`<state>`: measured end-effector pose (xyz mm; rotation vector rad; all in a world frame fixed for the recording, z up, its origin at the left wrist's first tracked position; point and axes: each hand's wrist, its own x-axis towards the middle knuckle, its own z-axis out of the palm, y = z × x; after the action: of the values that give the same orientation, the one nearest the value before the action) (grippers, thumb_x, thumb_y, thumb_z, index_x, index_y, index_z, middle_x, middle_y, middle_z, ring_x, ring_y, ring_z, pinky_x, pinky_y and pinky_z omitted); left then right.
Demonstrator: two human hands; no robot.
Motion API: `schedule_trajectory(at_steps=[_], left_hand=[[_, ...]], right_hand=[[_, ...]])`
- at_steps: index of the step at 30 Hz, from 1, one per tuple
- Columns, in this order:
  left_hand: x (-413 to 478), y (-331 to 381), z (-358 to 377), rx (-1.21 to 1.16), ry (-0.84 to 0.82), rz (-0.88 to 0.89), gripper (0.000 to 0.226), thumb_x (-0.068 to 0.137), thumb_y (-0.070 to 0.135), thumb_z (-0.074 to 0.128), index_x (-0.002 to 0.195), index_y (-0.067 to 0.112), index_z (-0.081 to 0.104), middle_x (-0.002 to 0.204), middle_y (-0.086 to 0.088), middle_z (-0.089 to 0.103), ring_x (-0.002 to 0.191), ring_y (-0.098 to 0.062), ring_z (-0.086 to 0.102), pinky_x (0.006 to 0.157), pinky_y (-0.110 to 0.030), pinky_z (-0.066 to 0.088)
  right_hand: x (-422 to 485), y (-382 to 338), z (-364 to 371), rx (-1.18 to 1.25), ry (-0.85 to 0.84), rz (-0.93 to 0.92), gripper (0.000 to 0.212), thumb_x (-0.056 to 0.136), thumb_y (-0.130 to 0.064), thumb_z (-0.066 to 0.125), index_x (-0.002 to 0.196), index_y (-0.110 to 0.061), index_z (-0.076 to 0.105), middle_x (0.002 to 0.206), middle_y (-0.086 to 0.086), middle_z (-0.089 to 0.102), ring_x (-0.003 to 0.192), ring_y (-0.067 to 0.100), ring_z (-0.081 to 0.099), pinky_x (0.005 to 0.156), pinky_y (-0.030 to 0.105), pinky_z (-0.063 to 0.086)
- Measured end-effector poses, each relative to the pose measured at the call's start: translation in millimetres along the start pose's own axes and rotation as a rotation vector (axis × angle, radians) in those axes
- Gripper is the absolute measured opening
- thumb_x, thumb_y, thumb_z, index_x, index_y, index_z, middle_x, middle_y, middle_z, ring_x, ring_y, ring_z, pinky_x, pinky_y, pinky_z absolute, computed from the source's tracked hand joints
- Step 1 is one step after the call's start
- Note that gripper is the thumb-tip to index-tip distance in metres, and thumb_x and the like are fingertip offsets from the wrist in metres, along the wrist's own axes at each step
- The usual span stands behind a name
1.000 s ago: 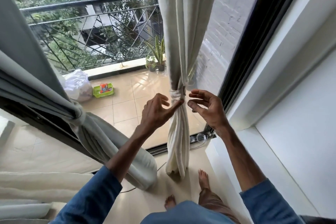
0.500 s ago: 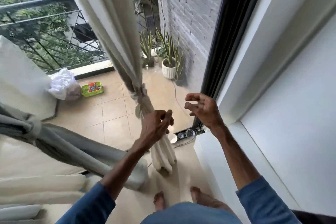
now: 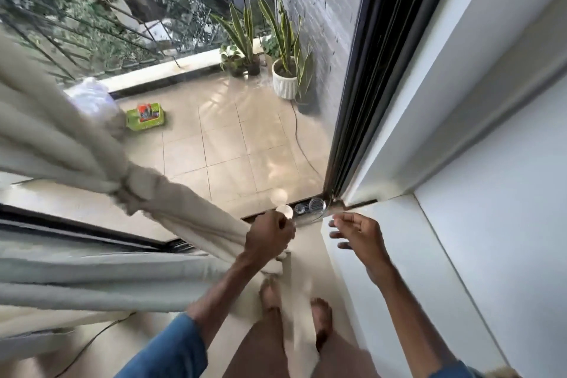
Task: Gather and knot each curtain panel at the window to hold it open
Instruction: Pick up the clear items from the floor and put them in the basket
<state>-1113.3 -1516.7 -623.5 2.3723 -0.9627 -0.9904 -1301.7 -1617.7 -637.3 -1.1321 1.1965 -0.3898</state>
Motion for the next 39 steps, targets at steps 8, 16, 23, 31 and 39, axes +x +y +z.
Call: schedule_trajectory(at_steps=[8,16,23,31,39], left_hand=[[116,-91,93,-0.079,-0.215,-0.314,0.028,0.075,0.028,0.051,0.068,0.009,0.07,0.067,-0.005,0.074,0.053,-0.02,0.07,0.058,-0.036,0.061],[234,-152,139,-0.124,-0.278,-0.321,0.018,0.089,0.011,0.055,0.077,0.006,0.068,0.083,-0.013,0.076,0.059,-0.025,0.068,0.059,-0.034,0.057],[325,-221,230,-0.173,-0.251,-0.386,0.016,0.086,0.008,0.055,0.08,0.004,0.069,0.072,-0.007,0.074,0.045,-0.021,0.06,0.056,-0.034,0.058],[423,-296,367,-0.276,-0.264,-0.469,0.024,0.09,0.015,0.055,0.084,-0.002,0.07,0.085,-0.015,0.076,0.059,-0.025,0.066,0.055,-0.033,0.059],[527,-334,457,-0.625,-0.32,-0.57,0.057,0.101,0.048,0.046,0.123,-0.003,0.056,0.112,-0.018,0.069,0.099,-0.033,0.07,0.088,-0.046,0.059]], right_hand=[[93,97,49,0.038,0.066,0.195,0.016,0.095,-0.024,0.065,0.106,-0.013,0.071,0.091,0.004,0.078,0.076,0.021,0.075,0.062,0.032,0.054],[216,176,119,0.061,0.126,0.291,0.018,0.095,-0.023,0.064,0.106,-0.008,0.067,0.09,0.008,0.075,0.073,0.02,0.072,0.052,0.027,0.053],[323,300,139,0.014,0.168,0.408,0.02,0.093,-0.034,0.064,0.08,-0.018,0.067,0.089,0.01,0.075,0.076,0.019,0.071,0.06,0.031,0.057],[442,445,146,0.091,0.281,0.529,0.024,0.095,-0.025,0.059,0.073,-0.017,0.063,0.078,0.007,0.07,0.081,0.027,0.072,0.076,0.043,0.063],[560,526,151,0.264,0.484,0.59,0.033,0.094,-0.027,0.057,0.081,0.002,0.067,0.081,0.017,0.074,0.067,0.026,0.069,0.073,0.043,0.064]])
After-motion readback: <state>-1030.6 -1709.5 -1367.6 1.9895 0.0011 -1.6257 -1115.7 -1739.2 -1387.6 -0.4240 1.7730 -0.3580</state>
